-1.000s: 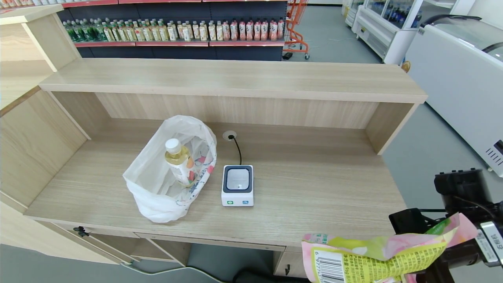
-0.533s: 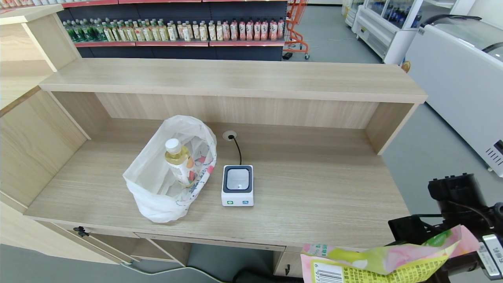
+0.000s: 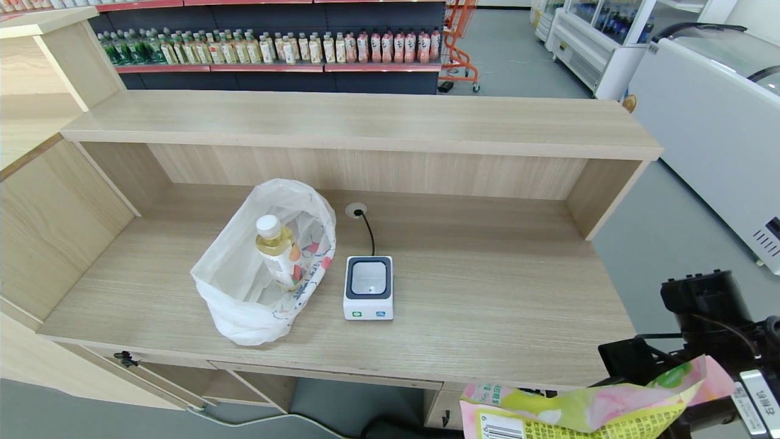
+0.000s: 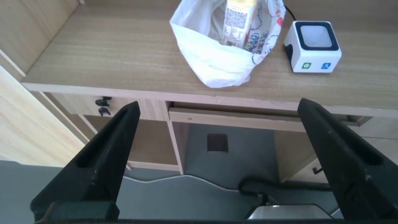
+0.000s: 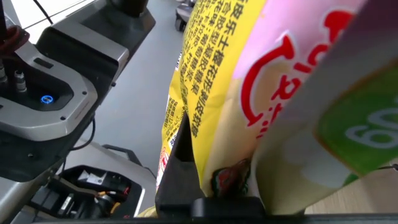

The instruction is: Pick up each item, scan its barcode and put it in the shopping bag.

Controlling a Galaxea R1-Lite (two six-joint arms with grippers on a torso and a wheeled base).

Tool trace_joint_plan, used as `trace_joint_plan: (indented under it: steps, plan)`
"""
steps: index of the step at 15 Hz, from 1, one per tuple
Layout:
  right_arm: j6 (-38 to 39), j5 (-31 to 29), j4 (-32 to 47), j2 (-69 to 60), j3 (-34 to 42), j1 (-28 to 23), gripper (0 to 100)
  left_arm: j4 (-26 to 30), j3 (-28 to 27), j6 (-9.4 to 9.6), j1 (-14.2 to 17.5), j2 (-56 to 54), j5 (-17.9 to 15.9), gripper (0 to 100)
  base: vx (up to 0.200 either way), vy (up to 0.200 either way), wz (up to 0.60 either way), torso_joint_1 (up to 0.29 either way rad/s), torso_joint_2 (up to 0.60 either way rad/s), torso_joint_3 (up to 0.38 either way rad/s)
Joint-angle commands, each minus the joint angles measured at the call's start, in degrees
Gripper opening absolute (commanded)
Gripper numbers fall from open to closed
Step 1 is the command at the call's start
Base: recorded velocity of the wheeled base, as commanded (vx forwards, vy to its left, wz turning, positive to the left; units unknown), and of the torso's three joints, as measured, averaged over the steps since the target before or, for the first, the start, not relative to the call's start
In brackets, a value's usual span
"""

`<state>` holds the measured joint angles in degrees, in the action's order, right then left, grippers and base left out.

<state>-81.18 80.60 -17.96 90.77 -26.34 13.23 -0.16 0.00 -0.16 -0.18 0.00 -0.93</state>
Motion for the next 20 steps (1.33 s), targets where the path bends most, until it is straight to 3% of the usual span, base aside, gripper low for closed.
trace_joint_plan:
  steps: [1, 20]
  plan:
    - [-0.03, -0.01, -0.06, 0.02, -0.02, 0.04, 0, -0.02, 0.00, -0.02, 0.01, 0.09, -0.04, 100, 0.000, 0.000, 0.00, 0.000, 0.00, 0.000]
    - [-1.53, -2.65, 4.51, -2.18, -0.11, 1.10, 0, -0.02, 0.00, -0.02, 0.01, 0.09, -0.04, 100, 0.000, 0.000, 0.00, 0.000, 0.00, 0.000]
